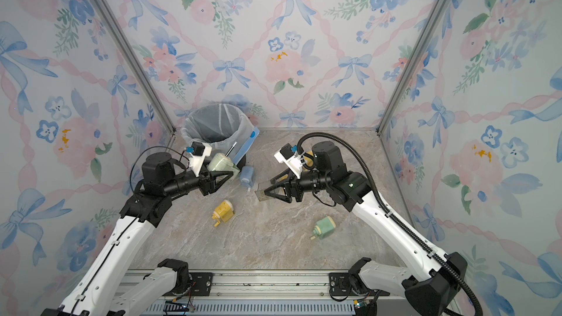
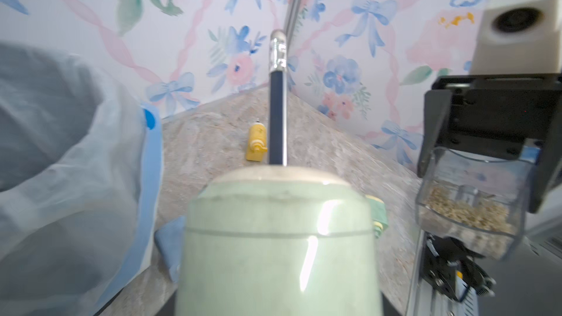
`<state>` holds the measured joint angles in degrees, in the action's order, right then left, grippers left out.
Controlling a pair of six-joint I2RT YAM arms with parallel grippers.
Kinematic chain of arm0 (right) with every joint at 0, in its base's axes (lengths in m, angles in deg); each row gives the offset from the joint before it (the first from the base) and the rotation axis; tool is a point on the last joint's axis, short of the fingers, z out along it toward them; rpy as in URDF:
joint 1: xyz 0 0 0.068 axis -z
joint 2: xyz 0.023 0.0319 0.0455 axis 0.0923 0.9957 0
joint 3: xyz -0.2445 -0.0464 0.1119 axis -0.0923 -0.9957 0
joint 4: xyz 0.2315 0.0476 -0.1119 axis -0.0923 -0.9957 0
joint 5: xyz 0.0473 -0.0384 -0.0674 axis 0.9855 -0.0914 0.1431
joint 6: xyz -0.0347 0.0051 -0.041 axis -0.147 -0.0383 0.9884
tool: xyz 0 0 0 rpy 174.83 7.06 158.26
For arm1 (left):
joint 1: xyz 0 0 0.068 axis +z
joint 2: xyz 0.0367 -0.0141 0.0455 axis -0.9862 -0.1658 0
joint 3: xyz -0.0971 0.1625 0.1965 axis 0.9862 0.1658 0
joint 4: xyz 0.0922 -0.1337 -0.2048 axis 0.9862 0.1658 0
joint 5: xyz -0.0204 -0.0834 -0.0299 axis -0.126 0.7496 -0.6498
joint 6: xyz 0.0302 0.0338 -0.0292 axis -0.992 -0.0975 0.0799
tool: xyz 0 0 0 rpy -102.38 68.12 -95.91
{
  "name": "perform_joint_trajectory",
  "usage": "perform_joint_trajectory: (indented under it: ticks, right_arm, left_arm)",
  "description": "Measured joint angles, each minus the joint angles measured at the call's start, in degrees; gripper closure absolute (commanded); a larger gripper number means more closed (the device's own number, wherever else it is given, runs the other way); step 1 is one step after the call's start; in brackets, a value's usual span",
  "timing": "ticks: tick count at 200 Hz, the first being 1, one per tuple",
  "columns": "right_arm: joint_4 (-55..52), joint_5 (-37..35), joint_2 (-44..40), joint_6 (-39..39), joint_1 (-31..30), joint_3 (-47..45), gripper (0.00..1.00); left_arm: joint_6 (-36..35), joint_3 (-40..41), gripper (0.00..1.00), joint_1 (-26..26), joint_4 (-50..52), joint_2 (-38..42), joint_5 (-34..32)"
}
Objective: Take out the pencil sharpener tray and clean the shavings
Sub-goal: Open the container of the pencil sharpener, then pour the shavings into the trash bin, then place the pencil sharpener at the center of the board.
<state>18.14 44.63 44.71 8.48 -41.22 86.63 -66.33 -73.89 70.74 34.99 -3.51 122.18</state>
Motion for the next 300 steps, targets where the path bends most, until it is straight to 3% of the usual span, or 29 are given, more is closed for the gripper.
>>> perform_joint_trajectory:
  ticks: [84,171,208,232,257,300]
  right_arm:
    - [10.6,4.7,17.7,-11.9,0.2,20.0,0.53]
    - [22.8,5.4,40.5,-37.7,-2.9,47.1,0.56]
    - [28.0,2.8,52.0,-53.1,-3.6,59.8,0.58]
    - [27.5,-0.6,58.2,-60.3,-3.9,66.9,0.57]
    - [28.3,-4.5,61.7,-69.0,-4.2,70.4,0.57]
    - [29.0,-10.6,65.2,-82.6,-4.8,73.7,0.58]
  left_arm:
    - [8.2,7.1,1.00,4.8,0.0,8.1,-16.4]
    - [13.5,13.7,1.00,10.0,0.1,10.7,-28.1]
    - [15.6,17.6,1.00,12.2,0.0,10.6,-31.1]
    - [16.8,20.3,1.00,16.9,0.0,7.9,-30.8]
    - [18.5,22.7,1.00,21.5,0.1,4.3,-32.1]
    - [21.8,23.1,1.00,22.5,-1.0,0.2,-36.1]
